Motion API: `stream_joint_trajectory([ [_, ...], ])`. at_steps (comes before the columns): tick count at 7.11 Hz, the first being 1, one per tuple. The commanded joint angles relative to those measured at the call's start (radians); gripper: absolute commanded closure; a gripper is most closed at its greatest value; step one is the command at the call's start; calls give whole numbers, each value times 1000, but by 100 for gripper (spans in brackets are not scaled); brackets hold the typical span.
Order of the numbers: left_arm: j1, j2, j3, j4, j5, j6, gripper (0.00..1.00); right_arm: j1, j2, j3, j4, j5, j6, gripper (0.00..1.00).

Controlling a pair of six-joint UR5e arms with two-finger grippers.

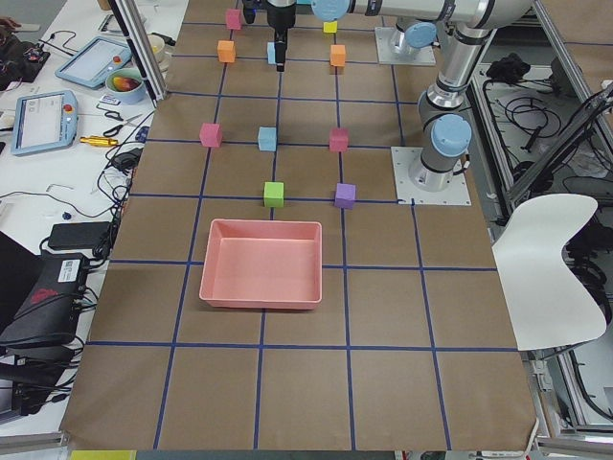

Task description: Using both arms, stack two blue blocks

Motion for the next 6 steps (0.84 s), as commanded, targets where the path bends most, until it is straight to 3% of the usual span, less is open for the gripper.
stream_joint_trajectory([
  [1,0,-10,2,50,0,-11,0,0,-1,-3,-2,0,0,0],
  [6,-5,3,-71,139,5,-1,0,0,5,21,-3,-7,0,0],
])
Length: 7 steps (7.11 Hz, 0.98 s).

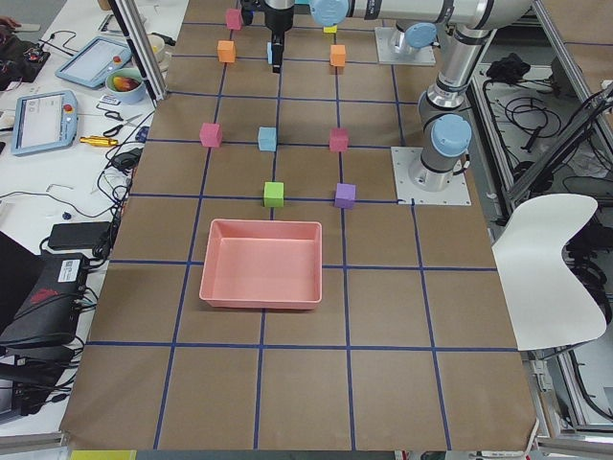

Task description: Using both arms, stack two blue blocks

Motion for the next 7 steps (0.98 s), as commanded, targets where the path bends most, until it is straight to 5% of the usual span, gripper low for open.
stream_joint_trajectory([
  [1,3,-31,-22,48,-12,-12,0,0,-1,22,-12,-1,2,0],
  [4,2,-152,-13,77,-3,-20,0,11,2,4,-13,2,0,0],
  [7,2,-313,-30,251,-10,-26,0,5,38,33,-10,1,-6,0],
])
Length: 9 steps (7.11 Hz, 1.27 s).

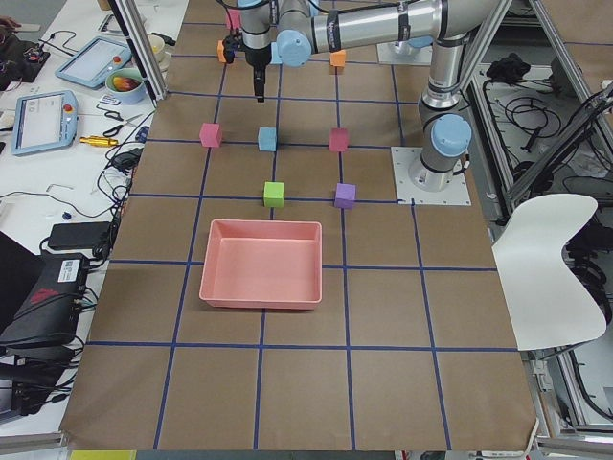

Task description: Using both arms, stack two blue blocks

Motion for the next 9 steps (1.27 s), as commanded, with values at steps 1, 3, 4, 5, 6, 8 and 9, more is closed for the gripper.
stream_joint_trajectory([
  [1,0,-102,-29,78,-1,5,0,-8,134,62,-69,-11,-14,0],
  [3,-2,-136,-58,107,1,7,0,-13,359,55,-291,1,-21,0],
  [4,-2,-160,-73,139,1,2,0,-13,433,56,-419,1,-22,0],
  [5,-2,-186,-105,213,4,2,0,-14,460,62,-445,-2,-28,0],
  [6,-2,-199,-151,297,4,11,0,-17,463,65,-457,-10,-43,0],
  [8,0,-204,-202,330,4,8,0,-24,463,88,-457,-11,-50,28],
  [9,-2,-204,-207,334,1,4,0,-25,462,85,-442,-11,-48,63],
])
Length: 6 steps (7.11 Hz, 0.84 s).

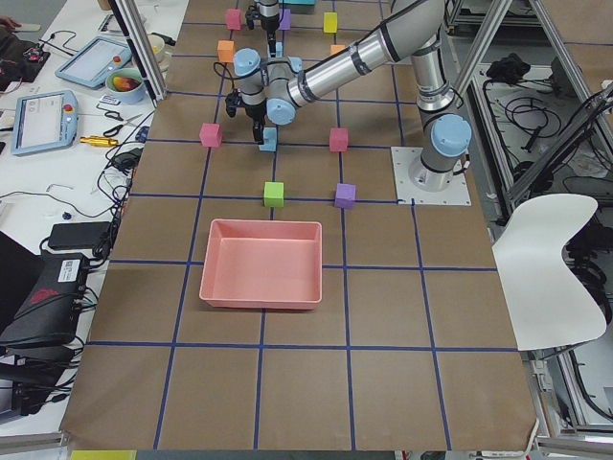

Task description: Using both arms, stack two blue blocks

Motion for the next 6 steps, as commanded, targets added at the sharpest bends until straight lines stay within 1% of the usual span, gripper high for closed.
stream_joint_trajectory([
  [1,-1,-3,-14,14,0,-2,0,-3,-5,-2,11,5,5,80],
  [2,-1,0,-11,16,-3,-5,8,11,-11,-6,12,10,16,88],
  [3,-1,3,-13,16,-7,-5,37,52,-53,-3,46,50,63,87],
  [4,-3,6,-16,10,-1,-7,77,148,-121,-3,119,91,141,86],
  [5,-3,18,-13,11,2,-5,100,245,-143,7,173,93,259,86],
  [6,-3,17,-11,11,3,-5,100,354,-135,20,187,107,393,86],
])
